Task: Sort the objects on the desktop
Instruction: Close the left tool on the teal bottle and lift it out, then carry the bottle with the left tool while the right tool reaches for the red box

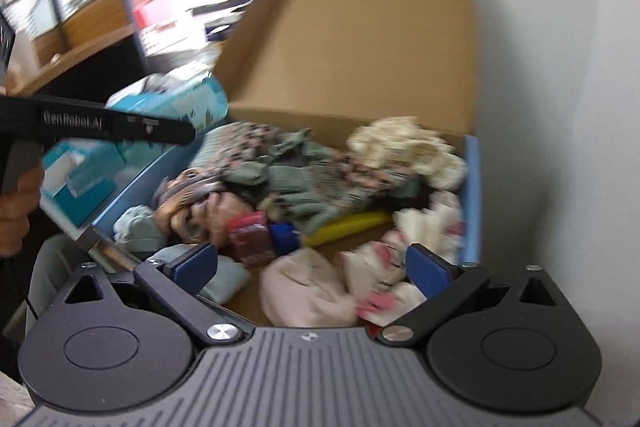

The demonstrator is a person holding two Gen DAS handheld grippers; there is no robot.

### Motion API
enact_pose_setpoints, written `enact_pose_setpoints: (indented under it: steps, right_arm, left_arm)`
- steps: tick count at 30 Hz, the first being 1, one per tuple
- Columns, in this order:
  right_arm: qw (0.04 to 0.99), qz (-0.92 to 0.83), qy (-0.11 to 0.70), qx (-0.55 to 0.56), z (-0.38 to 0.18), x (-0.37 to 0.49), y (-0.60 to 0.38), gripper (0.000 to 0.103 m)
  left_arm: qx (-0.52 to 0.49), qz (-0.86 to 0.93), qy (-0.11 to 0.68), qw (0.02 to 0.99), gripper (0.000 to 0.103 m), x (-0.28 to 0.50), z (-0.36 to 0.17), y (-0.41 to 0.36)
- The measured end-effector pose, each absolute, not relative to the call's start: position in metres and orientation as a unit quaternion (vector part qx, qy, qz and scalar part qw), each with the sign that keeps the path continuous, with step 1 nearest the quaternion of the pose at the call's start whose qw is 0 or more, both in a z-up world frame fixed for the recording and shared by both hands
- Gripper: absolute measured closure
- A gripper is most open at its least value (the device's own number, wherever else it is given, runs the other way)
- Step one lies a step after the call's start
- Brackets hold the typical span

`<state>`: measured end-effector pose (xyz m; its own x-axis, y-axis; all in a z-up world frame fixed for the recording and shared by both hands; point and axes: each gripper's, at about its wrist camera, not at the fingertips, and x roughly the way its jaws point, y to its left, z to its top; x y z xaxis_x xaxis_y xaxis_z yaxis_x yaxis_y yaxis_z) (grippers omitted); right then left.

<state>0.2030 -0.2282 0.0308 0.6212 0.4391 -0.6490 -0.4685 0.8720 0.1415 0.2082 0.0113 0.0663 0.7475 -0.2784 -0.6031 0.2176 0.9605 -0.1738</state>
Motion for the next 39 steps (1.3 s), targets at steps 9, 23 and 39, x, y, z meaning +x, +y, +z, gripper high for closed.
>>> enact_pose_setpoints:
  steps: [9,23,39]
  right_arm:
    - [0.875,0.289,0.386,-0.040,0.019,0.227,-0.185,0.021]
    - [0.863,0.297,0.405,-0.057,0.011,0.240,-0.162,0.027]
    - [0.863,0.287,0.411,-0.065,0.001,0.243,-0.159,0.037]
  left_arm:
    - [-0.077,-0.081,0.323,0.940,0.059,0.201,0.066,0.062]
    - [-0.102,-0.044,0.317,0.942,0.059,0.192,0.064,0.105]
    - [-0.104,-0.048,0.318,0.941,0.059,0.191,0.062,0.107]
